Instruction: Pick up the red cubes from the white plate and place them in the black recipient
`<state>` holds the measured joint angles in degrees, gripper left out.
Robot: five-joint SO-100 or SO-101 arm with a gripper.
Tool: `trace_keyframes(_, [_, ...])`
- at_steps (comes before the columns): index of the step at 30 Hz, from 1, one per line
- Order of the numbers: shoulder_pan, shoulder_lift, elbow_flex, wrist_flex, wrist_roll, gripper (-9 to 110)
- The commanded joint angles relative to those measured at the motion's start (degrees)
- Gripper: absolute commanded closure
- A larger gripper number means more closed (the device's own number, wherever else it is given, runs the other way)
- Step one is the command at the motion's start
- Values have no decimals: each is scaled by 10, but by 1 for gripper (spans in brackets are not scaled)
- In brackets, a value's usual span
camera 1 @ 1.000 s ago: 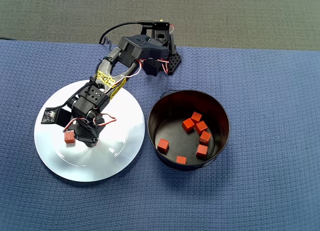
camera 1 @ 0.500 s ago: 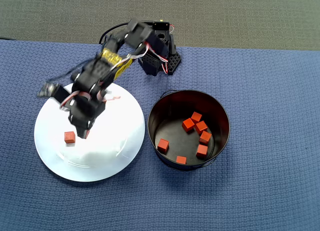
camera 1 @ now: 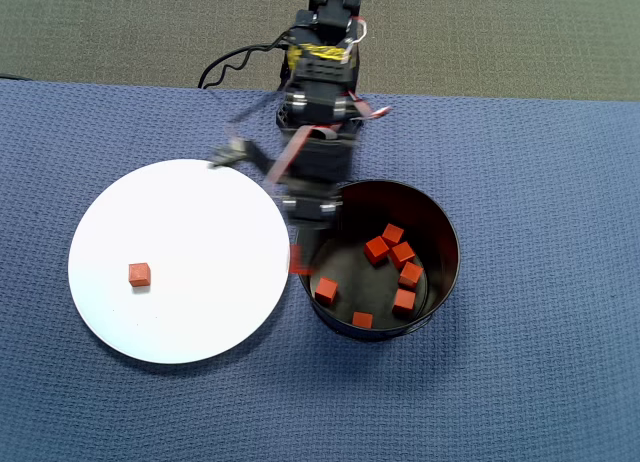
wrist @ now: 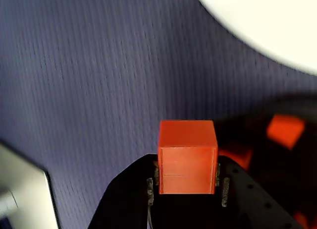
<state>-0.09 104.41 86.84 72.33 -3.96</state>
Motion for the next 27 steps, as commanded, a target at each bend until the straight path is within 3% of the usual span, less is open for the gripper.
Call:
trace_keyframes(1, [-91, 73, 59, -40, 33, 101])
trace_keyframes(4, [-118, 69, 69, -46, 22, 73])
trace_keyframes(6, [-102, 52, 39, -30, 5, 69])
trace_keyframes(13, [104, -25, -81, 8, -86, 70])
trace_keyframes(18, [262, -147, -153, 48, -250, 71])
trace_keyframes(20, [309, -197, -156, 38, -333, 72])
trace_keyframes(22, [347, -229, -145, 0, -365, 75])
trace_keyframes(27, [405, -328, -216, 39, -431, 75])
